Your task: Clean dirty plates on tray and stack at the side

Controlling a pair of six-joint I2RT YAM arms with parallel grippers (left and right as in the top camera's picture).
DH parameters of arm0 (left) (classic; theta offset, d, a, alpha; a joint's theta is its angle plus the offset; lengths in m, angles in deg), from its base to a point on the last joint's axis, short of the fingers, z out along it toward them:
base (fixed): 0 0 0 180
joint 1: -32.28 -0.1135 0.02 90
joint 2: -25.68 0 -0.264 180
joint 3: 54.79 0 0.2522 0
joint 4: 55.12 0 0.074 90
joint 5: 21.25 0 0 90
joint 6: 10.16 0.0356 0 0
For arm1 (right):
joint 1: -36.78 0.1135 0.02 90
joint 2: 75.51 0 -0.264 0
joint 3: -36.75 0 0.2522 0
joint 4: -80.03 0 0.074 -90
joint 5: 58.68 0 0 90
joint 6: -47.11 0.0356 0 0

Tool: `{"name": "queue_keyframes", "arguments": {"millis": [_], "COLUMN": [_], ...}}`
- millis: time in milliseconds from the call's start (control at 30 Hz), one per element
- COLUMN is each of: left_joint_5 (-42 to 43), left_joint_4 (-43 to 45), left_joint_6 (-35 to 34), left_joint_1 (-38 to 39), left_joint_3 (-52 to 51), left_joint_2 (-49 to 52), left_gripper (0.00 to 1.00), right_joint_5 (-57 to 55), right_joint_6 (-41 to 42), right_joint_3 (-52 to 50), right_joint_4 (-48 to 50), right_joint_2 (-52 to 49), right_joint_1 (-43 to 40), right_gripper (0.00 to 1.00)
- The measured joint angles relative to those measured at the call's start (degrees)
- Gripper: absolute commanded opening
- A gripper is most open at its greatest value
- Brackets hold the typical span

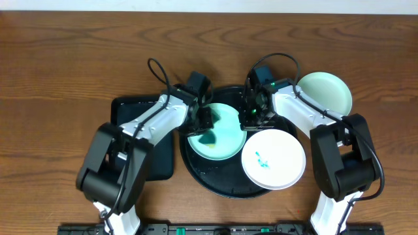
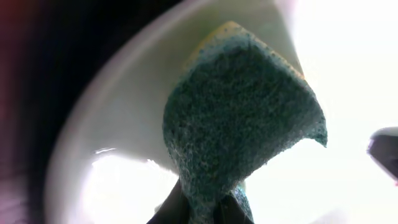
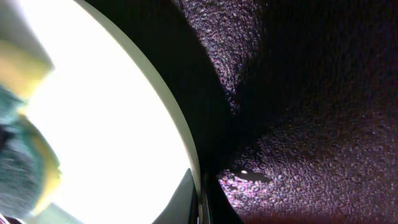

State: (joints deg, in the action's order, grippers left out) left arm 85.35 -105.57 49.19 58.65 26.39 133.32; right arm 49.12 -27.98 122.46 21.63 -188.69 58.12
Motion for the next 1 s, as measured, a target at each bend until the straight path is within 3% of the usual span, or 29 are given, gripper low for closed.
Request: {"name": "queue_keyframes", "arguments": {"millis": [233, 500, 733, 1000], "left_joint_5": [-8.1, -11.9, -18.9, -22.7], "left_joint_4": [-8.2, -19.5, -28.1, -29.3], "left_joint_6": [4.2, 5.5, 5.6, 5.7], "left_joint_1": [-0.7, -1.4, -6.2, -14.1], "left_joint_3": [-0.9, -1.1, -1.3, -1.3], "left_joint_2": [-9.6, -22.8, -23.6, -21.8], "left_gripper": [0.07, 0.07, 0.07, 0.08], "right_joint_5": [0.0, 0.2, 0.3, -2.0], "right_joint_6": [0.0, 0.0, 0.0, -0.1], "right_joint_3": [0.0, 0.0, 1.4, 8.6], "right_joint_4": [0.0, 0.1, -1.6, -5.4], "right_joint_2": [0.0, 0.0, -0.1, 0.5], "right_joint_1": [0.0, 0.0, 0.0, 0.0], "right_gripper": [0.01, 0.02, 0.02, 0.02]}}
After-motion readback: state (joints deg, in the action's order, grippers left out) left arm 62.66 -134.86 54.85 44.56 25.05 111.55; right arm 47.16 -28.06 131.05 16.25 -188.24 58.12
